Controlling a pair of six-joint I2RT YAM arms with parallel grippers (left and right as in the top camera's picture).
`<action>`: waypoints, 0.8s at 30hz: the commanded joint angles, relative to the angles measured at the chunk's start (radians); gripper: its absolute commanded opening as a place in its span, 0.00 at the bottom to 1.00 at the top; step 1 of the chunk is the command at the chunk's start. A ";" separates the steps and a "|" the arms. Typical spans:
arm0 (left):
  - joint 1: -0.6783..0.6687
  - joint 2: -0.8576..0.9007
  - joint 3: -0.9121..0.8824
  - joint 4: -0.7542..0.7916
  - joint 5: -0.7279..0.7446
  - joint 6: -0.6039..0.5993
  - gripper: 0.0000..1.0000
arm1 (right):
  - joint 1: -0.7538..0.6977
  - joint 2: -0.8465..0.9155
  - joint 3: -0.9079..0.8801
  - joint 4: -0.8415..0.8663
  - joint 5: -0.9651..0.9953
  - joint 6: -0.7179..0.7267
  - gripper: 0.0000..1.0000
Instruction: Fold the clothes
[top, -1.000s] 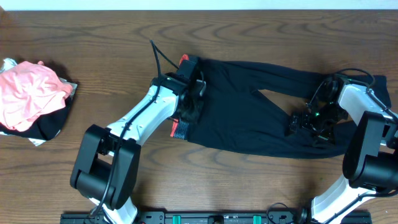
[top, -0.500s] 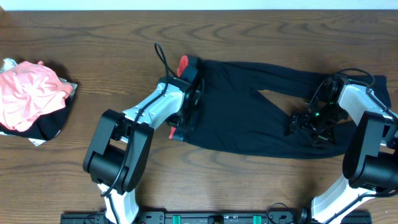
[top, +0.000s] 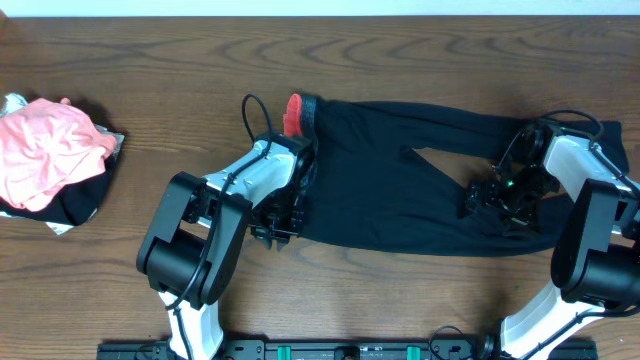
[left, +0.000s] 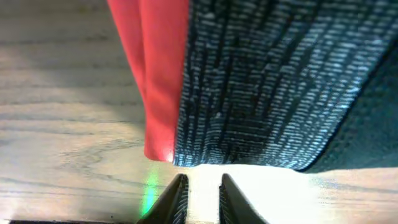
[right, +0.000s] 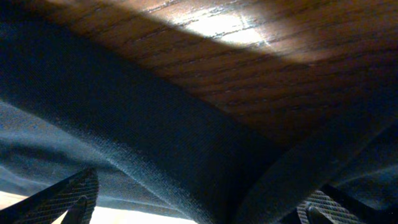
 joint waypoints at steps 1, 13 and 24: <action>0.001 0.012 -0.002 0.011 -0.009 -0.001 0.09 | 0.004 0.063 -0.040 0.063 -0.024 -0.028 0.99; 0.008 -0.164 0.112 0.084 -0.128 0.021 0.08 | 0.004 0.063 -0.040 0.077 -0.024 -0.028 0.99; -0.019 -0.149 0.071 0.401 -0.033 0.026 0.06 | 0.004 0.063 -0.040 0.077 -0.024 -0.028 0.99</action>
